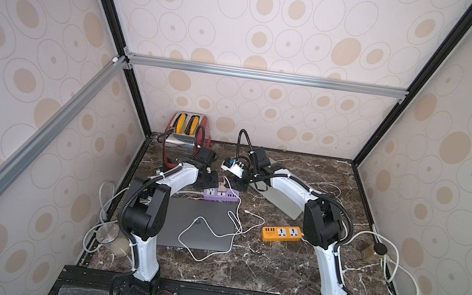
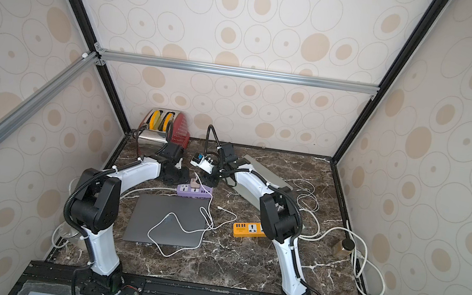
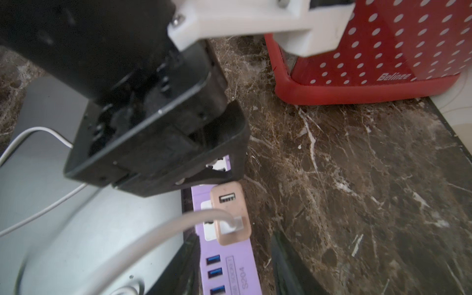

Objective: Unplug the laptop charger
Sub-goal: Remove the charging cable from the plug.

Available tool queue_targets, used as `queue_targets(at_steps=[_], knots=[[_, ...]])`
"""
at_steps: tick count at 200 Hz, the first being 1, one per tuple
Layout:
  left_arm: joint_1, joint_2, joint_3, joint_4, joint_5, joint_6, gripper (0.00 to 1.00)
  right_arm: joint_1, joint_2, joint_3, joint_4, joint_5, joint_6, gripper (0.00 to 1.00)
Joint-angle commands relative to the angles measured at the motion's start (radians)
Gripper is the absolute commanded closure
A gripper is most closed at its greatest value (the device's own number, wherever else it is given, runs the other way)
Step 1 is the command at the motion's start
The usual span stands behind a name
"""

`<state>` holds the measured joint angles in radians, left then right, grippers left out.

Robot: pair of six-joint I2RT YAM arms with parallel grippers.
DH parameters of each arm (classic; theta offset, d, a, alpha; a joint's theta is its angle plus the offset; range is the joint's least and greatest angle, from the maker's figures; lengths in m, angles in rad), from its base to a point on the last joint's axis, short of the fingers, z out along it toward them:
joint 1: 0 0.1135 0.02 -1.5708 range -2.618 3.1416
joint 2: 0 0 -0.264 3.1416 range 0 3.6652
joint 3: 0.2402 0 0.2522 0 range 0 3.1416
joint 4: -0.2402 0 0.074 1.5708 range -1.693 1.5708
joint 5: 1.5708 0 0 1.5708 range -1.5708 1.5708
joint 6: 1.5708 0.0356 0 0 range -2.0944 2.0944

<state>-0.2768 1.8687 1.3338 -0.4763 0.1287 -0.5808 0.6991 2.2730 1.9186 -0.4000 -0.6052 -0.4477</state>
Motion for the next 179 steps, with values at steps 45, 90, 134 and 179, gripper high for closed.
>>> queue_targets(at_steps=[45, 90, 134, 179], knots=[[0.007, 0.004, 0.007, -0.012, -0.004, 0.000, 0.44, 0.007, 0.046, 0.056, -0.002, -0.076, 0.005, 0.69], [0.013, -0.017, 0.009, -0.012, -0.008, -0.001, 0.44, 0.010, 0.062, 0.062, -0.011, -0.091, 0.009, 0.69], [0.017, -0.027, 0.013, 0.008, 0.016, -0.013, 0.44, 0.012, 0.065, 0.057, -0.012, -0.091, 0.008, 0.79], [0.016, -0.057, -0.008, 0.041, 0.027, -0.020, 0.45, 0.011, 0.062, 0.050, -0.012, -0.090, 0.008, 0.87]])
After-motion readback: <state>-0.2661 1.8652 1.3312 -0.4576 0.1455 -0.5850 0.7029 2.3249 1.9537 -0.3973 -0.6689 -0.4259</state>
